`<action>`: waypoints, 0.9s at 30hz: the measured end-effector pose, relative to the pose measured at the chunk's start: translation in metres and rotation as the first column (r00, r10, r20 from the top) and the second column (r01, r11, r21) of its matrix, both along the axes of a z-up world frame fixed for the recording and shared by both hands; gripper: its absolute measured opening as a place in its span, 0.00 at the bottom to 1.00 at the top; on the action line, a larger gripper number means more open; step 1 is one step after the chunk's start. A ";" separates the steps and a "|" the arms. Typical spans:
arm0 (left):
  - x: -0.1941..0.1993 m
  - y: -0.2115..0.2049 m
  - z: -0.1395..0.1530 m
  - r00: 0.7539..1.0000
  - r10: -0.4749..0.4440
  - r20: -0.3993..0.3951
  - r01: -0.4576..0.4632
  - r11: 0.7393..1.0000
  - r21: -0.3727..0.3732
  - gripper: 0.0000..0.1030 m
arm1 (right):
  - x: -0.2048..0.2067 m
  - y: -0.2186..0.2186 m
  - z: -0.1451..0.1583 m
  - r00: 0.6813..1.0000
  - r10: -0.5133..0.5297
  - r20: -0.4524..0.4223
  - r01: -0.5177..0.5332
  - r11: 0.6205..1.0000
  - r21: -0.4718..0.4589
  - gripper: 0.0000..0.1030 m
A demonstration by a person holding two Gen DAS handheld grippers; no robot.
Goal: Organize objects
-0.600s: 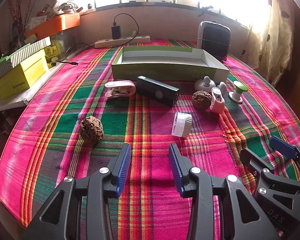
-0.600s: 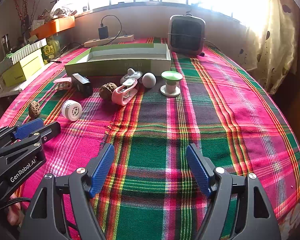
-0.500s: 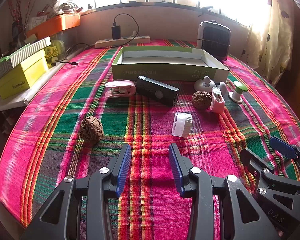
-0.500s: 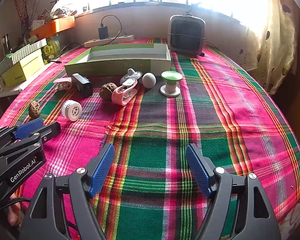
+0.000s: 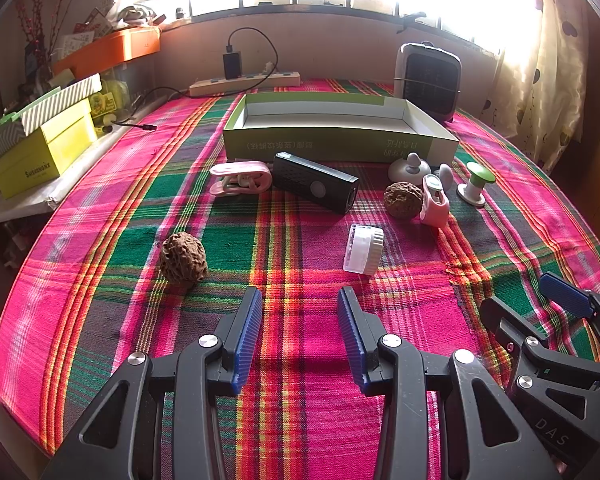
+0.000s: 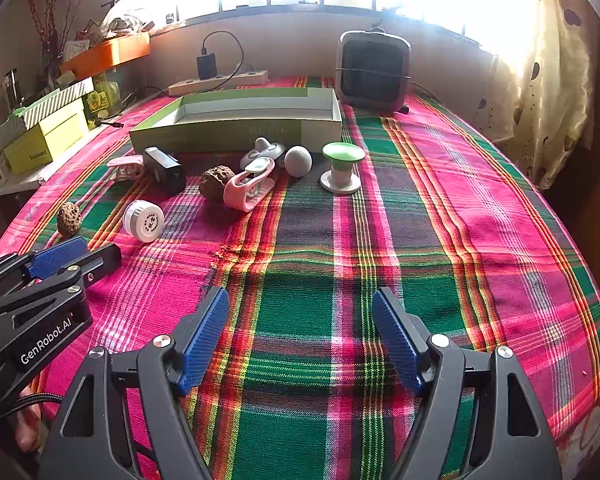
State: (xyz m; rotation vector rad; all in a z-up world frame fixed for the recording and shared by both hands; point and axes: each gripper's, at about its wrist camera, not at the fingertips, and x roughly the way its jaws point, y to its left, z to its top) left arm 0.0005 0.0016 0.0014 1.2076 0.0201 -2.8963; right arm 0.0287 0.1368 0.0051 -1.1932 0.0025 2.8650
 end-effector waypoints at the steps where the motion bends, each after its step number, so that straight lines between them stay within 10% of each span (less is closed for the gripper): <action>1: 0.000 0.000 0.000 1.000 0.000 0.000 0.000 1.000 0.000 0.36 | 0.000 0.000 0.000 1.000 0.000 0.000 0.000 1.000 0.000 0.72; 27: -0.002 -0.040 0.010 1.000 -0.030 0.009 0.030 0.998 0.059 0.35 | -0.012 0.031 0.007 1.000 0.023 0.012 -0.022 0.997 -0.074 0.72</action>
